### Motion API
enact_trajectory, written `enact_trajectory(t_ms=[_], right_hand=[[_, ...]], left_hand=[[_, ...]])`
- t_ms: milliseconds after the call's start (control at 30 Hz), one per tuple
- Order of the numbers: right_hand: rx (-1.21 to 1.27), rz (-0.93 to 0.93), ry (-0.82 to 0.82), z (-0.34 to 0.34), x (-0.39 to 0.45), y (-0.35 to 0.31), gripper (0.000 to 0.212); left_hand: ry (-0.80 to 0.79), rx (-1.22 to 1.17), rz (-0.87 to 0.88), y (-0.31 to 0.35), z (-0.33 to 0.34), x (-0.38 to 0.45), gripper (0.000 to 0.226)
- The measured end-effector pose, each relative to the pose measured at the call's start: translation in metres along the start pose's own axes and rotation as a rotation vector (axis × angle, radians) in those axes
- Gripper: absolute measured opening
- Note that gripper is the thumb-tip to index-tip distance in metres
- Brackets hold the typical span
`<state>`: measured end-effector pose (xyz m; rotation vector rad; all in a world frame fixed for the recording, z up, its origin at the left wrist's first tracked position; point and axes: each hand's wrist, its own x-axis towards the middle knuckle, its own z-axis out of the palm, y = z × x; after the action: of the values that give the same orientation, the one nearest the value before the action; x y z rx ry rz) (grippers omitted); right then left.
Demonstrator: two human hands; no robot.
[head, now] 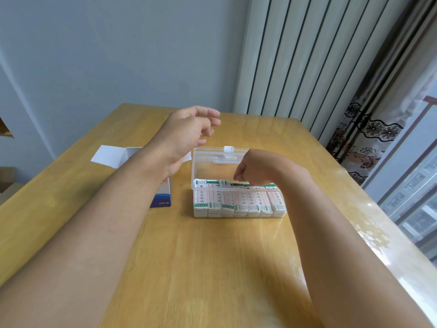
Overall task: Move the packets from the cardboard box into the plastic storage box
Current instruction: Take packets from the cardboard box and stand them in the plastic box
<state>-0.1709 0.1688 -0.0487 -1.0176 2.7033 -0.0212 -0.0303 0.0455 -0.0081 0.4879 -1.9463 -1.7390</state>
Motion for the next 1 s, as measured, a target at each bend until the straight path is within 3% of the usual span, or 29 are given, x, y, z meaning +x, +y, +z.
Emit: enact_trajectory(t_ms=[133, 300, 367, 500, 733, 1000], right_hand=[[0.069, 0.013, 0.094, -0.012, -0.014, 0.001, 0.022], [0.317, -0.133, 0.547, -0.045, -0.051, -0.013, 0.017], [0.418, -0.207, 0.601, -0.047, -0.062, -0.020, 0.013], [0.339, -0.320, 0.496, -0.059, -0.070, -0.048, 0.014], [0.209, -0.492, 0.333, -0.056, -0.056, -0.114, 0.025], [-0.211, -0.486, 0.244, -0.041, -0.016, -0.164, 0.027]], left_hand=[[0.003, -0.003, 0.002, 0.001, -0.001, 0.000, 0.039], [0.039, -0.042, 0.026, 0.010, -0.017, -0.003, 0.040], [0.070, -0.038, 0.037, 0.009, -0.022, -0.003, 0.039], [0.189, 0.044, 0.119, 0.007, -0.051, -0.005, 0.038], [0.360, 0.425, 0.178, -0.030, -0.122, -0.016, 0.036], [0.326, 0.374, 0.158, -0.055, -0.140, -0.021, 0.034]])
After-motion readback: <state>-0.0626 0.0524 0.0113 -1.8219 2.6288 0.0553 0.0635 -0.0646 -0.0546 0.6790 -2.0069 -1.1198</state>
